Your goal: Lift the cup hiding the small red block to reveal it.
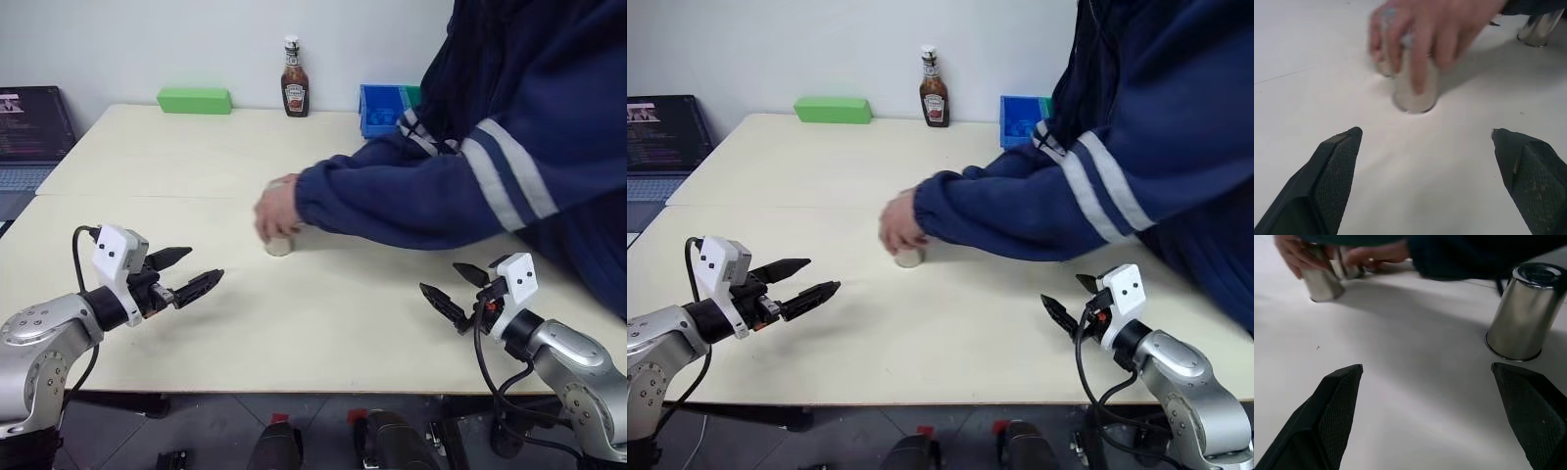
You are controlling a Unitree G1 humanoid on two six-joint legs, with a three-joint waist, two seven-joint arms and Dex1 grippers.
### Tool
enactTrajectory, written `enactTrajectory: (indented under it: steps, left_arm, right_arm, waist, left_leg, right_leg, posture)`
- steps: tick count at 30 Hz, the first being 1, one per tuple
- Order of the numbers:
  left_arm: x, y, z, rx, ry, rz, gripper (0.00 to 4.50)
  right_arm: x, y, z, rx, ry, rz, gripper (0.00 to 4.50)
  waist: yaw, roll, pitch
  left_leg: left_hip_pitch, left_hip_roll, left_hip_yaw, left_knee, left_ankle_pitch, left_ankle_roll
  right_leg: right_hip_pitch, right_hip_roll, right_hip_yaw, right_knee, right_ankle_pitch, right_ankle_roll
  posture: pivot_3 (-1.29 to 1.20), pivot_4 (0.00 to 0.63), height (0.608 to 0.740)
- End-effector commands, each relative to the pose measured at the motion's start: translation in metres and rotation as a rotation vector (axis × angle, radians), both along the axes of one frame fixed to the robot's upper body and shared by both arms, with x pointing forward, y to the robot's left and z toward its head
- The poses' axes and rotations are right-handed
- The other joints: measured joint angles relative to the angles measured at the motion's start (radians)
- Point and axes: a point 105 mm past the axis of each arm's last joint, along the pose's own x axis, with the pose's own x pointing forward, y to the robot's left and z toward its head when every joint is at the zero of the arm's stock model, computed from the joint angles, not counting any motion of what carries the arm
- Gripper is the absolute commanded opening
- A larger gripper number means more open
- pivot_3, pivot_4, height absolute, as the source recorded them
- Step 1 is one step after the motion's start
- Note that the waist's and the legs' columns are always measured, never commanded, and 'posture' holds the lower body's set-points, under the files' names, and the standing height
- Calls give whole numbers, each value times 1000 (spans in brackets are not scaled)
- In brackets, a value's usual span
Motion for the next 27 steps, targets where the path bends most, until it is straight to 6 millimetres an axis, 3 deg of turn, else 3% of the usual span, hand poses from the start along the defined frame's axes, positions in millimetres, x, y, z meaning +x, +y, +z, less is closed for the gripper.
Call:
enactTrajectory:
  steps: [1,17,27]
  left_arm:
    - [1,0,11,31,-45,-8,4500]
    - [3,1,12,44,-58,-6,4500]
    - [-3,41,12,59,-85,194,4500]
  right_arm:
    - [-1,-1,10,1,-42,-5,4473]
    - [-2,0,13,-1,-45,2,4473]
    - [-7,8,25,28,-40,97,4473]
  waist:
    - [0,0,0]
    - [0,0,0]
    - [-2,0,0]
  left_leg:
    - [0,0,0,0,0,0]
    - [0,0,0,0,0,0]
    - [0,0,0,0,0,0]
  right_leg:
    - [0,0,0,0,0,0]
    - [0,0,0,0,0,0]
    - [0,0,0,0,0,0]
  posture:
    - [0,150,740]
    - [0,150,740]
    - [0,150,740]
